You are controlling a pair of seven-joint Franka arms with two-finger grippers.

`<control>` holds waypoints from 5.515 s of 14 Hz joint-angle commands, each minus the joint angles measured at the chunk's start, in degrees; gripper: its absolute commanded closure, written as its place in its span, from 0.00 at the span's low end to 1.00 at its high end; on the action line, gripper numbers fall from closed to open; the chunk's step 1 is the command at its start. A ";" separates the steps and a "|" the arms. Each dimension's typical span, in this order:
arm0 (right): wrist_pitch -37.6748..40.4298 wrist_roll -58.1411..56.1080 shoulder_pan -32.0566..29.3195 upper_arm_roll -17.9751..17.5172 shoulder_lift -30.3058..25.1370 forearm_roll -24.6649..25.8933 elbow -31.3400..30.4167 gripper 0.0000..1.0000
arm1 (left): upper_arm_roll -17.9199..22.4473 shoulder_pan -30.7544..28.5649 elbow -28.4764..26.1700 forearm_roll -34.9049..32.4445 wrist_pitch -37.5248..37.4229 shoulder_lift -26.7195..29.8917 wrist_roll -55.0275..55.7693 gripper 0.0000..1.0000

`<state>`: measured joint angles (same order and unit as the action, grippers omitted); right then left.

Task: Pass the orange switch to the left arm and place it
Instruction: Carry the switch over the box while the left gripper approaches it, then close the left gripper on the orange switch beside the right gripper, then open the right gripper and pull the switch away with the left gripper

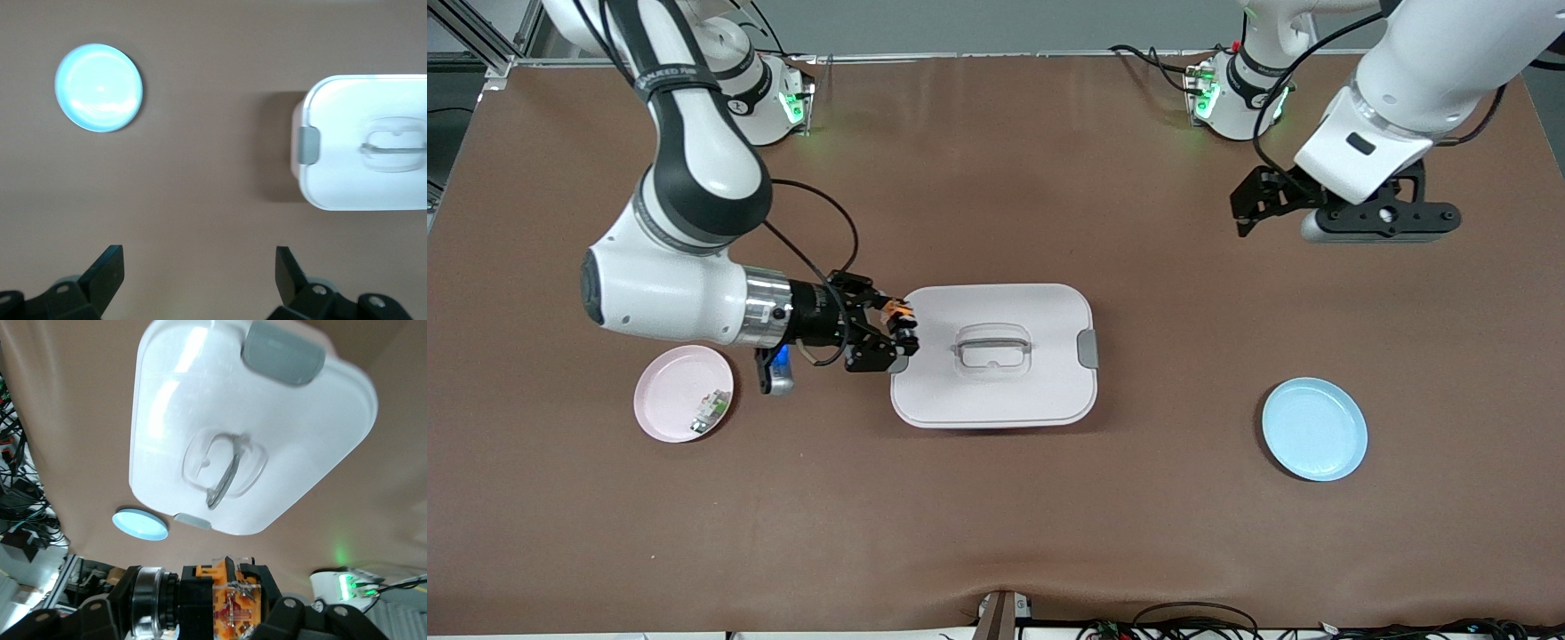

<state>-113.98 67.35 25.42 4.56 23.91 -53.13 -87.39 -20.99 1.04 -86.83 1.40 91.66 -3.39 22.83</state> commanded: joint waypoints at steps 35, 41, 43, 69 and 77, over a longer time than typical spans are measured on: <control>-23.13 17.20 17.03 0.53 2.98 -9.44 2.05 0.66 | -3.27 7.48 -1.23 24.35 25.84 -14.89 -7.80 0.10; -23.13 17.20 17.03 0.53 2.98 -9.36 2.05 0.66 | -3.27 8.71 -1.85 24.35 28.39 -15.76 -7.80 0.18; -23.13 17.20 17.03 0.53 2.98 -9.36 2.05 0.66 | -3.27 8.81 -1.85 24.35 28.48 -15.94 -7.80 0.21; -23.04 17.29 17.03 0.53 2.98 -9.44 2.05 0.22 | -3.27 8.72 -1.76 23.91 28.23 -16.74 -3.49 1.00; -22.43 15.54 16.25 0.62 2.81 -8.66 2.05 0.00 | -2.65 5.83 -1.67 22.60 23.76 -16.21 -3.75 1.00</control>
<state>-136.80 83.72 41.86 4.78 27.11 -61.72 -85.65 -23.69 8.68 -88.56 25.16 118.13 -20.48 18.34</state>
